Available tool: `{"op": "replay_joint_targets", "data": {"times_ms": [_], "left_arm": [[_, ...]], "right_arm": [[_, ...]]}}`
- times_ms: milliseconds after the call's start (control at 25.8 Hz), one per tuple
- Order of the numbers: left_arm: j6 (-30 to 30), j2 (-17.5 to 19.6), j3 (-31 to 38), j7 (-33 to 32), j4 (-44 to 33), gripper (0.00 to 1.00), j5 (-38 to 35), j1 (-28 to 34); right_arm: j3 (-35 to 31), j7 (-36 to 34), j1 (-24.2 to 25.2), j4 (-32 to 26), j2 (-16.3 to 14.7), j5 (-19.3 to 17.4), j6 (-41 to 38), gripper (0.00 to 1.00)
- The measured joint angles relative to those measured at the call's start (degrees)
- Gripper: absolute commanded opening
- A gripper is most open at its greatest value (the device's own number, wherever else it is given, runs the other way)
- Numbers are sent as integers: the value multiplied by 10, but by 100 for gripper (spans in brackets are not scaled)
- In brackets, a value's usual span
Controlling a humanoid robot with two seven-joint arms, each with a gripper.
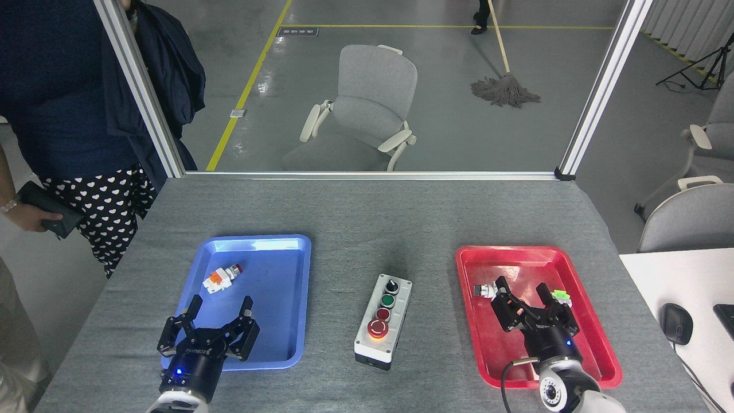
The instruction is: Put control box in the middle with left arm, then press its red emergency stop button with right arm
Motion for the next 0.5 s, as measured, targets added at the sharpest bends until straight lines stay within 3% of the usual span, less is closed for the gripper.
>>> {"op": "replay_joint_targets", "data": {"times_ms": [271,503], "left_arm": [[-1,-1,10,-1,7,100,50,0],[-2,-1,11,0,8,100,58,1]], "right_arm": [[-10,-40,18,-68,-1,9,31,100],[-12,-50,36,-111,1,44,66,100]]}}
